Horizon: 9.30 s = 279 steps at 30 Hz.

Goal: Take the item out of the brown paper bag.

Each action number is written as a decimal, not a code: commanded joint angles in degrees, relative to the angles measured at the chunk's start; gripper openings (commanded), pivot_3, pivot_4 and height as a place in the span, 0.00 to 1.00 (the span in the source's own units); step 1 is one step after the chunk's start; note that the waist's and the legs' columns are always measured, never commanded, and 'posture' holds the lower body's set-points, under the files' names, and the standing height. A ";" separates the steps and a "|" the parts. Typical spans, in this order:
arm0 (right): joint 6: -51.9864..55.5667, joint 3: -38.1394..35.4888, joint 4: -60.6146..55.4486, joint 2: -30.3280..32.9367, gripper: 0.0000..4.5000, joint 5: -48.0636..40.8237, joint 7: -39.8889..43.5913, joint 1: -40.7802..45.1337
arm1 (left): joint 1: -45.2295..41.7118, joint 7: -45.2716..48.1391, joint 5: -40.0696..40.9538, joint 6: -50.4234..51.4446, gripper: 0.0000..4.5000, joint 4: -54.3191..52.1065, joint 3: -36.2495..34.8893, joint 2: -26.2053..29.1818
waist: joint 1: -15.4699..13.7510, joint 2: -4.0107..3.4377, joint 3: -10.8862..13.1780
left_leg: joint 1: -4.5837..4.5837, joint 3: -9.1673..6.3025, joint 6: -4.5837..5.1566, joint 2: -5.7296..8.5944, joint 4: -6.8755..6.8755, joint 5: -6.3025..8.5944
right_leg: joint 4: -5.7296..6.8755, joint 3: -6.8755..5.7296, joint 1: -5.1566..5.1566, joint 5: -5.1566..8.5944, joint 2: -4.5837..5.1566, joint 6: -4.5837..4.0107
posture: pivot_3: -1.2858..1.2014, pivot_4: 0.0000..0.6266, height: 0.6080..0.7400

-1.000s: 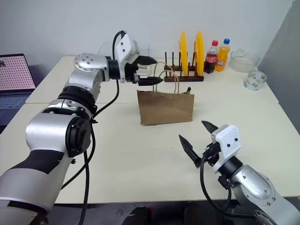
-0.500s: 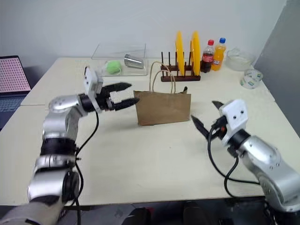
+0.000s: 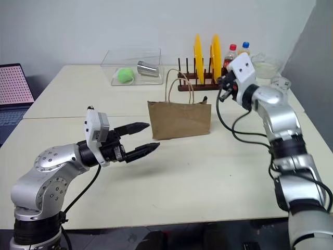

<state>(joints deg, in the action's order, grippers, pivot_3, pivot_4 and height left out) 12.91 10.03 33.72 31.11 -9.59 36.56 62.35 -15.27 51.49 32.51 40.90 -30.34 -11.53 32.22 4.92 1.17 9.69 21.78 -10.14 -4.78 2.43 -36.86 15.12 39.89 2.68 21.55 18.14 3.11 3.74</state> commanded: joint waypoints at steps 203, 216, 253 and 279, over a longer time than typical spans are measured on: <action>30.74 26.89 -49.11 2.90 0.93 19.81 -8.24 -17.95 | -56.87 21.41 -16.93 -38.84 0.00 68.59 12.10 -10.78 | -0.66 0.03 0.13 | 1.02 -0.22 -0.15 0.12 -0.18 -0.08 | -0.24 -0.26 0.76 -0.12 0.04 0.21 | 0.52 0.24 1.00; 15.79 34.25 -27.94 -0.80 0.93 37.86 -3.29 -11.82 | -57.83 21.23 -16.91 -39.77 0.00 69.95 11.81 -10.07 | 0.07 0.03 0.13 | 1.00 -0.22 -0.22 0.12 -0.21 -0.13 | -0.10 -0.25 0.79 -0.12 0.05 0.21 | 0.52 0.24 1.00; 14.29 2.70 -55.75 -4.58 0.68 10.75 15.24 -20.55 | -61.48 11.02 -24.07 -50.90 0.00 82.22 12.28 -9.67 | 0.09 0.03 0.13 | 1.12 -0.24 -0.35 0.13 -0.20 -0.21 | 0.11 -0.27 1.03 -0.13 0.06 0.20 | 0.52 0.24 1.00; 32.64 -32.32 -62.16 -18.22 0.68 -33.91 -15.30 -14.45 | -62.20 10.10 -25.27 -51.80 0.00 84.02 12.44 -9.22 | 0.10 0.02 0.13 | 1.12 -0.22 -0.34 0.13 -0.18 -0.21 | 0.29 -0.23 1.12 -0.14 0.07 0.17 | 0.52 0.24 1.00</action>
<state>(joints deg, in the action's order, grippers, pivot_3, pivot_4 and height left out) 45.89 -20.18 -24.83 12.46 -39.97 23.20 47.05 -75.32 61.89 7.45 -10.29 54.65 1.78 22.32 5.02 1.19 9.82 22.90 -10.35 -5.11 2.56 -37.04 14.91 40.19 2.45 22.67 17.99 3.18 3.91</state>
